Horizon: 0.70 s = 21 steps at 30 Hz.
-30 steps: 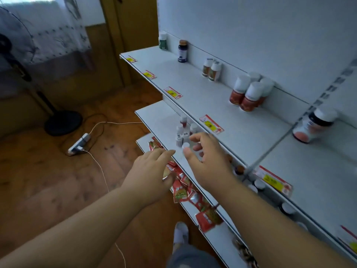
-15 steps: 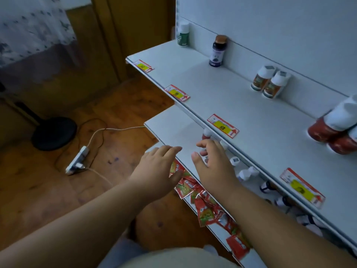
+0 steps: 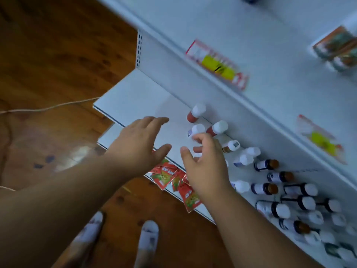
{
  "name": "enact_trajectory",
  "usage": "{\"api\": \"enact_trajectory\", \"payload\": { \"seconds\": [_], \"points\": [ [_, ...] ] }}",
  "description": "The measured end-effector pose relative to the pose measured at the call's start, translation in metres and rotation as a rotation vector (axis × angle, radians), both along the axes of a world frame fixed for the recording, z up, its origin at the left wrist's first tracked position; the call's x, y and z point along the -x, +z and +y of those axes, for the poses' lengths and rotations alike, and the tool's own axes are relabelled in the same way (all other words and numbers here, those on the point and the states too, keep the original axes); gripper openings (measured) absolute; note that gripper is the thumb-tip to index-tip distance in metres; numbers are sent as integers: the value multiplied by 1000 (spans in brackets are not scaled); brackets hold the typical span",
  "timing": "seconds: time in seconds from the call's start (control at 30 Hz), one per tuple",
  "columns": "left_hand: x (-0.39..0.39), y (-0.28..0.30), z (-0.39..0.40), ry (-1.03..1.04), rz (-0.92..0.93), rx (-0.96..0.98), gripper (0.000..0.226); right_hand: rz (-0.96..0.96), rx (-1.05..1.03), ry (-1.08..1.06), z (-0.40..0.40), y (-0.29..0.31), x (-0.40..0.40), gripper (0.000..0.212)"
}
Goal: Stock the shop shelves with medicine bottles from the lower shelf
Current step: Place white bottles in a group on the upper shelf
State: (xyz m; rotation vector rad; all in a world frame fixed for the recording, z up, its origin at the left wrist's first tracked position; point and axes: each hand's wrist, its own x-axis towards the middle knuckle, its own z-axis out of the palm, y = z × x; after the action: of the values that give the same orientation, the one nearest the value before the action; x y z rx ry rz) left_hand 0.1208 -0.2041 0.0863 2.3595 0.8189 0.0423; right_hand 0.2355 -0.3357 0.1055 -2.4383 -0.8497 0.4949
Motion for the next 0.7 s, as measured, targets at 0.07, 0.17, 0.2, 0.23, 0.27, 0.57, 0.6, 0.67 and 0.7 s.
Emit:
{"api": "enact_trajectory", "payload": {
  "seconds": [0.07,0.17,0.2,0.23,0.27,0.57,0.6,0.67,0.7],
  "points": [
    [-14,-49,13,48,-44,11,66,-28,17,1,18,-42,-16,34],
    [-43,-115,25,111,-146,27,64,-107,29,-26,38,-98,-48,38],
    [-53,-132,27,112,-177,26,64,-132,28,-32,43,-112,-59,38],
    [-63,-148,27,113,-210,25,64,-156,23,-29,47,-124,-71,37],
    [-72,-163,27,117,-246,30,64,-179,11,-27,52,-135,-82,35],
    [-141,-241,23,102,-383,67,63,-472,75,22,94,-195,-161,54],
    [-150,-245,27,106,-394,60,62,-499,131,26,98,-199,-169,52],
    [-165,-250,32,114,-407,44,61,-496,203,25,106,-203,-183,49],
    [-169,-252,35,118,-409,42,61,-466,203,19,110,-203,-188,50]
  ]
}}
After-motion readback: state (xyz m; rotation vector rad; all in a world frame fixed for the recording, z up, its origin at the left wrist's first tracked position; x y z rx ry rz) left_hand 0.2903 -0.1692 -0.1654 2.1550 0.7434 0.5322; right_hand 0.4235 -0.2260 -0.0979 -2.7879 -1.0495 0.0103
